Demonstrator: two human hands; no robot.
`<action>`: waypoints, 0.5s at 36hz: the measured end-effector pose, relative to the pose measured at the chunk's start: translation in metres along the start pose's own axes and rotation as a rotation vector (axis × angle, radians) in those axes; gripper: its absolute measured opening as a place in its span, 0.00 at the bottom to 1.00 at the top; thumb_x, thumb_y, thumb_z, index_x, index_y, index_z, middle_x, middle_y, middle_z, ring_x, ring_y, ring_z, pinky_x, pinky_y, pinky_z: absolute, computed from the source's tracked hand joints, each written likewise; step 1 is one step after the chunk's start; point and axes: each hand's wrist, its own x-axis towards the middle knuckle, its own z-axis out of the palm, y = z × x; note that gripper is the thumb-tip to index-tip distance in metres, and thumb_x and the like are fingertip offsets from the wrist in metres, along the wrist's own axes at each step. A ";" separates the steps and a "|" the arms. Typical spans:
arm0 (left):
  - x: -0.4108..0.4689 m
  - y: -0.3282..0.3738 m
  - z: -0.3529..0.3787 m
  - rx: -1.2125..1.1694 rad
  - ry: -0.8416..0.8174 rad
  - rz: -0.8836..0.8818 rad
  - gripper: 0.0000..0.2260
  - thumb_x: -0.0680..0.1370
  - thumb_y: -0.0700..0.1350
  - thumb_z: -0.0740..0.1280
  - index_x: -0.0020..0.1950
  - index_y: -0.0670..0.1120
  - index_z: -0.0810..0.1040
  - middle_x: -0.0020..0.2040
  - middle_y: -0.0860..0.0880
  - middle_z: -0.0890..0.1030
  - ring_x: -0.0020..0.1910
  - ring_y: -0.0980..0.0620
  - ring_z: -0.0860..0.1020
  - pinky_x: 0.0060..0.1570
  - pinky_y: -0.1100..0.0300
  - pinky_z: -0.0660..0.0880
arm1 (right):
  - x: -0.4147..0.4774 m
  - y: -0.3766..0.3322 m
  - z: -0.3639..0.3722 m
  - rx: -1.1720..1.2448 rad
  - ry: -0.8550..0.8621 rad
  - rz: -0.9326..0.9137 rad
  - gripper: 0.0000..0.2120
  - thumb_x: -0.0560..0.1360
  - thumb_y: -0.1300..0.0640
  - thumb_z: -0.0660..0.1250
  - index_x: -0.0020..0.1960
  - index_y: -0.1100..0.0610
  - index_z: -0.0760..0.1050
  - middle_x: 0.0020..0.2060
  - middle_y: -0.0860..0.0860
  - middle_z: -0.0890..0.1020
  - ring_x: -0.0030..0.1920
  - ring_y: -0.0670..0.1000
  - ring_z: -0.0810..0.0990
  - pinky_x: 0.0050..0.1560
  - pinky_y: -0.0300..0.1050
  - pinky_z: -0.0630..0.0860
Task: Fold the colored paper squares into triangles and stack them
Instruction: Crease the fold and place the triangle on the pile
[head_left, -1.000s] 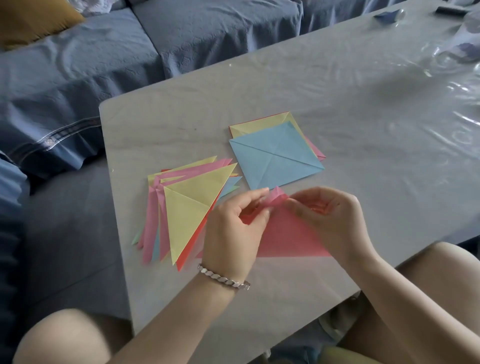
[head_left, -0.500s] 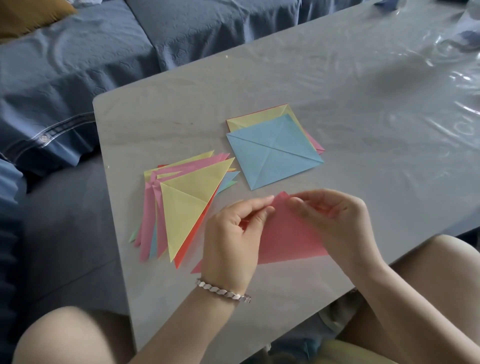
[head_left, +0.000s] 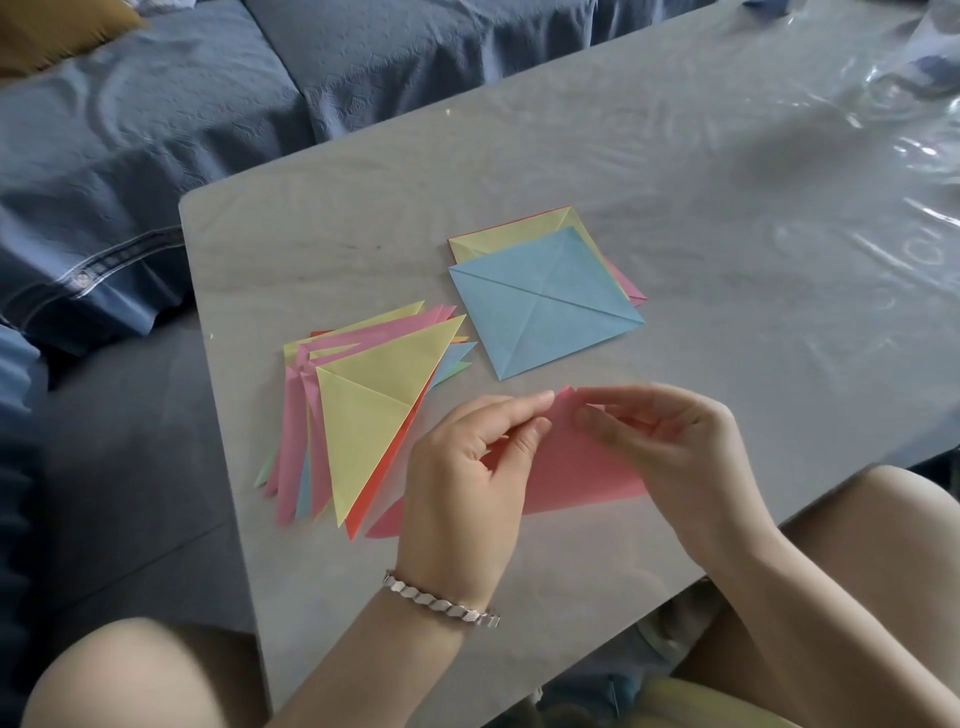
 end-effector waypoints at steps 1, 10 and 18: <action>0.000 0.000 0.000 0.007 -0.002 0.004 0.08 0.71 0.41 0.67 0.48 0.47 0.83 0.42 0.64 0.79 0.43 0.66 0.78 0.43 0.78 0.70 | 0.000 0.000 0.000 0.012 -0.001 0.003 0.07 0.62 0.56 0.72 0.39 0.49 0.83 0.36 0.50 0.85 0.38 0.45 0.81 0.42 0.34 0.75; 0.001 0.001 -0.001 0.004 -0.019 0.022 0.08 0.72 0.40 0.67 0.48 0.47 0.83 0.42 0.61 0.80 0.43 0.65 0.78 0.45 0.76 0.70 | -0.003 -0.006 0.003 0.057 -0.016 0.009 0.04 0.63 0.52 0.69 0.36 0.47 0.83 0.35 0.45 0.85 0.38 0.40 0.81 0.40 0.29 0.73; 0.000 0.003 -0.002 0.005 -0.028 0.029 0.08 0.72 0.40 0.67 0.48 0.47 0.83 0.42 0.61 0.80 0.44 0.65 0.79 0.45 0.76 0.70 | -0.001 -0.004 0.002 -0.007 -0.034 0.012 0.06 0.70 0.59 0.69 0.37 0.50 0.82 0.34 0.45 0.84 0.36 0.39 0.80 0.39 0.29 0.73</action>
